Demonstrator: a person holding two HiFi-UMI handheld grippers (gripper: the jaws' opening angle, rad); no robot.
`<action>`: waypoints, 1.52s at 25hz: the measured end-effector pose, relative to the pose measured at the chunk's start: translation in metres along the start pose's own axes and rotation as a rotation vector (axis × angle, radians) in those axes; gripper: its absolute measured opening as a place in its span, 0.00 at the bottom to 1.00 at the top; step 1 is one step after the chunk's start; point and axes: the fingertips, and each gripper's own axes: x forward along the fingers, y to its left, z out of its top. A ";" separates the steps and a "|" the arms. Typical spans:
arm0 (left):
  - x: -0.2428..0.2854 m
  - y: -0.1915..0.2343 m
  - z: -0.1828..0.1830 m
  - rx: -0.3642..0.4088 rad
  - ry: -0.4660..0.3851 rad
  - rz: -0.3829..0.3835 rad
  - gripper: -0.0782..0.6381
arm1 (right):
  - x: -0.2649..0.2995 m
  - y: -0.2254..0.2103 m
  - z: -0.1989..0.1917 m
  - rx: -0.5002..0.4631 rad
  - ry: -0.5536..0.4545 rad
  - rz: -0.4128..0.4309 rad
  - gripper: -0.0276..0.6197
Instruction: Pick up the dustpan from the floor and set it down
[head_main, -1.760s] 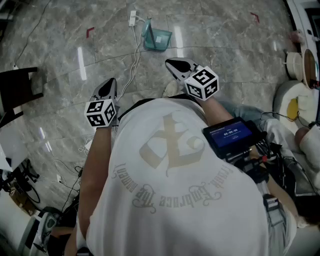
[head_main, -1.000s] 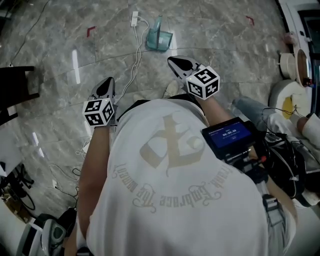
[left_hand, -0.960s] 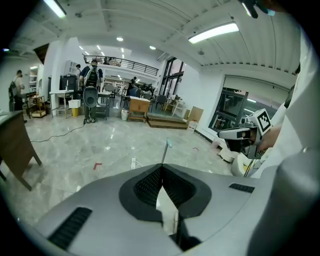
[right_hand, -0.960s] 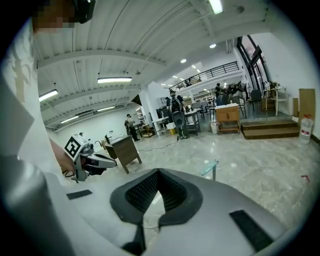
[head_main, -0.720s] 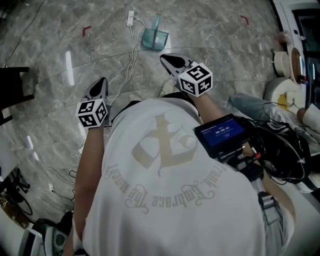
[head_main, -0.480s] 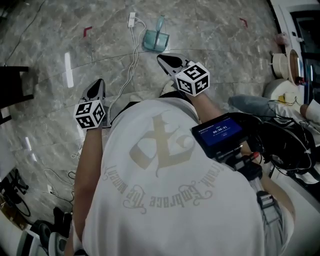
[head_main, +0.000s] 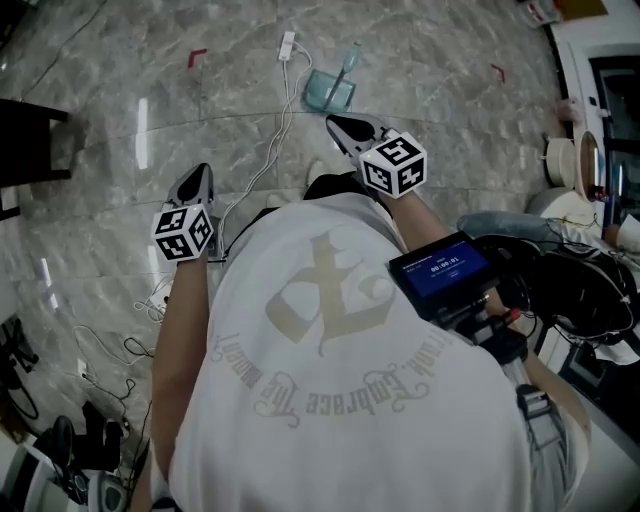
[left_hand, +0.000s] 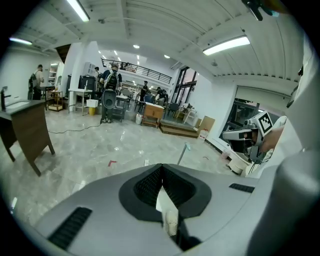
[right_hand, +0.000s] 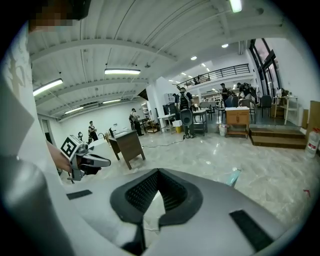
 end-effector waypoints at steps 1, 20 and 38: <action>-0.003 0.001 -0.002 -0.008 -0.005 0.008 0.13 | 0.000 0.000 0.000 -0.004 0.004 0.004 0.07; -0.037 0.011 -0.016 -0.056 -0.047 0.100 0.13 | 0.021 0.022 0.006 -0.051 0.012 0.087 0.07; 0.085 0.021 0.059 -0.025 0.061 0.037 0.13 | 0.084 -0.114 0.019 0.064 0.098 -0.033 0.07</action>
